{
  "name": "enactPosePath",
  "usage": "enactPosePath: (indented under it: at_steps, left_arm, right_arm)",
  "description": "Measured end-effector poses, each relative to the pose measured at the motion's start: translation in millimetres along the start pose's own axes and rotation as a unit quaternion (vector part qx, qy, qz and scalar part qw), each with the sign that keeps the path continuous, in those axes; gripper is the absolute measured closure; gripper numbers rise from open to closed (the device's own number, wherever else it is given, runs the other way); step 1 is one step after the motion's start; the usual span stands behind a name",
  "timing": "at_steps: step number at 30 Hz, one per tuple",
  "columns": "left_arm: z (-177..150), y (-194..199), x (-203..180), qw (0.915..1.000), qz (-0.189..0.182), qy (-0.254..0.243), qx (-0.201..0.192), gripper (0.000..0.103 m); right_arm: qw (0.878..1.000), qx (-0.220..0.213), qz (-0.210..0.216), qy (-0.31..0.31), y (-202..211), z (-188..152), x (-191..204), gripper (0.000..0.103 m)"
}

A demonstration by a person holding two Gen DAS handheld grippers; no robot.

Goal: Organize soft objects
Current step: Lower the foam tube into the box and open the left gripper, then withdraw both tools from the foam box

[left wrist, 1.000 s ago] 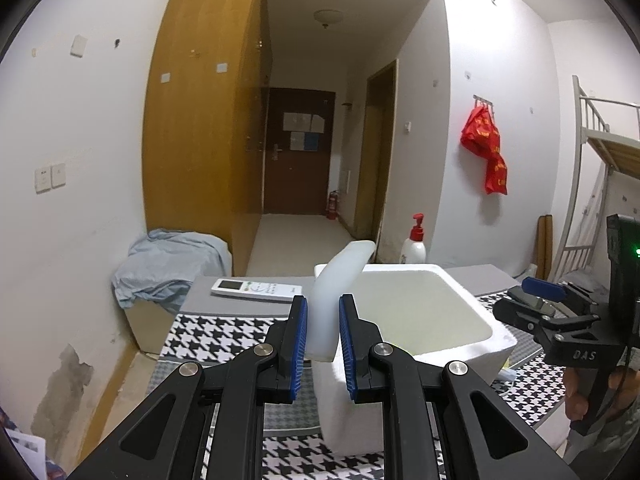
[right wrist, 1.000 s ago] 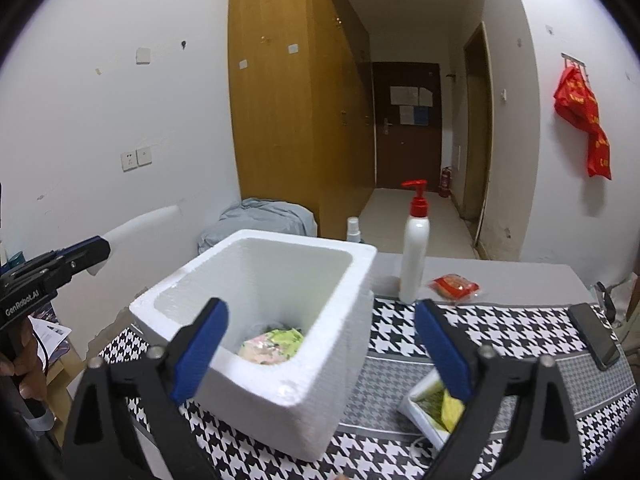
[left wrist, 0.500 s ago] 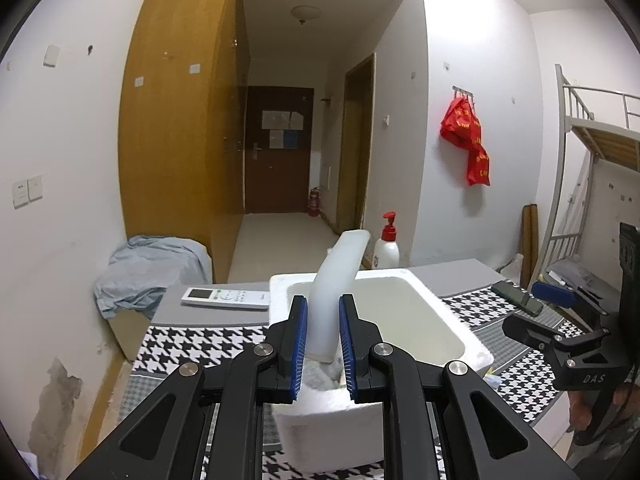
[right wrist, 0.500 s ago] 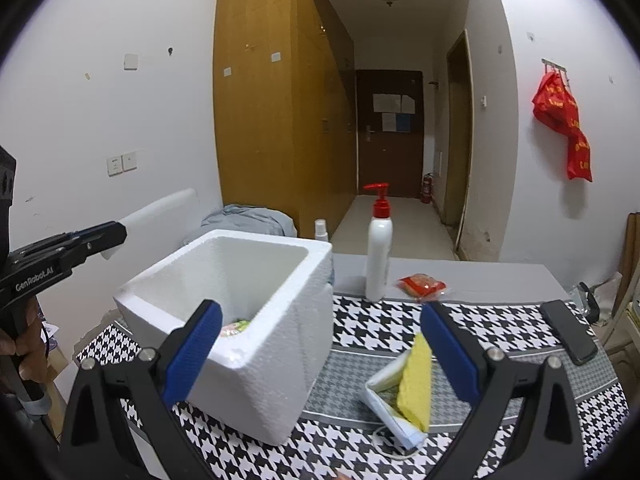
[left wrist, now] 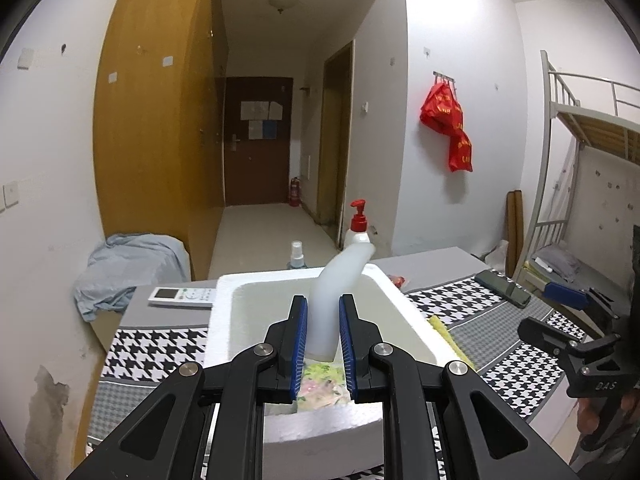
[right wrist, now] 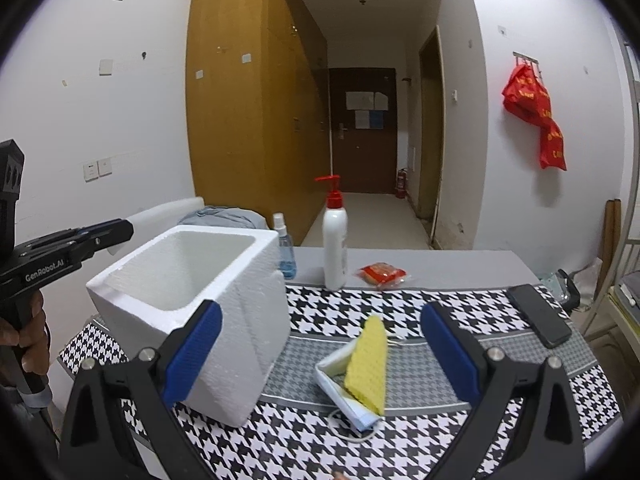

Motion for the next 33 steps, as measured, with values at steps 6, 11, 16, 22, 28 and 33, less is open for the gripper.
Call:
enactPosePath:
  at_steps: [6,11,16,22,28,33]
  left_arm:
    - [0,-8,-3,1.0000,0.003,0.002,0.008,0.085]
    - [1,-13,-6,0.9999,0.007,0.000,0.010,0.083]
    - [1,-17,-3,0.9996,0.028,0.004,0.009,0.066]
    - [0,0,-6,0.9982,0.050,-0.005,-0.033,0.001]
    - [-3,21,-17,0.9983,0.037,-0.015,-0.042,0.001]
    - [-7,39,-26,0.9978,0.034,-0.022,-0.052,0.001]
  right_arm:
    - [1.000,-0.002,-0.009,-0.004,6,-2,-7,0.002]
    - [1.000,-0.001,-0.014,-0.010,9,-4,-13,0.002]
    - [1.000,-0.002,-0.021,-0.014,13,-7,-18,0.002]
    - [0.999,-0.003,-0.030,-0.020,18,-9,-23,0.002]
    - [0.999,-0.008,-0.033,-0.028,28,-12,-25,0.002]
    - [0.999,-0.013,-0.031,-0.026,41,-16,-22,0.002]
Point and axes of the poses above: each gripper's, at about its wrist camera, not at the fingertips, and y roughly against the way its jaws point, x to its left, z to its top, the point moved 3 cm from there along -y, roughly the way its jaws point, and after that the axes turned 4 degrees about -y, right-handed, at the moved point
